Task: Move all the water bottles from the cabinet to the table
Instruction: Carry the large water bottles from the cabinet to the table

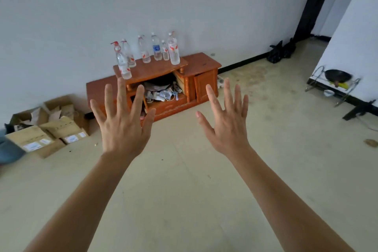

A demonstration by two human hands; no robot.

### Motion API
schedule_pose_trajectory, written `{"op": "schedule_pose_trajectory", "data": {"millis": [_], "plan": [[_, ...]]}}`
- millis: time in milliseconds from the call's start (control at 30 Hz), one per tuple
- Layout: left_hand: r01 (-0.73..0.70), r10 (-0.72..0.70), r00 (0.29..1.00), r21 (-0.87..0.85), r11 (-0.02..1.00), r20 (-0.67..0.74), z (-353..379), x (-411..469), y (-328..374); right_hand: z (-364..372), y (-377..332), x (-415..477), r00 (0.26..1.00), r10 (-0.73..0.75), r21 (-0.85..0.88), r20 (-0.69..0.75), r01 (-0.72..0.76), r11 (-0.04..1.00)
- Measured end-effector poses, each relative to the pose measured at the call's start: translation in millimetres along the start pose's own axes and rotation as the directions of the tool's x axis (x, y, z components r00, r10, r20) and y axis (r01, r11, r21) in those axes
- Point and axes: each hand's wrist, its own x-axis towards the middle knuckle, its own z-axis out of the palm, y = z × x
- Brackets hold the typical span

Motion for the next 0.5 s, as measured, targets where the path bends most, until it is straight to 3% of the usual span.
{"op": "schedule_pose_trajectory", "data": {"millis": [200, 500], "plan": [[0.106, -0.107, 0.994, 0.029, 0.994, 0.008, 85, 93, -81, 119, -31, 121, 0.987, -0.148, 0.051, 0.057, 0.145, 0.988], [0.094, -0.096, 0.991, 0.024, 0.995, 0.092, 193, 254, -153, 235, -34, 281, 0.99, -0.099, 0.044, 0.1, 0.095, 0.994]]}}
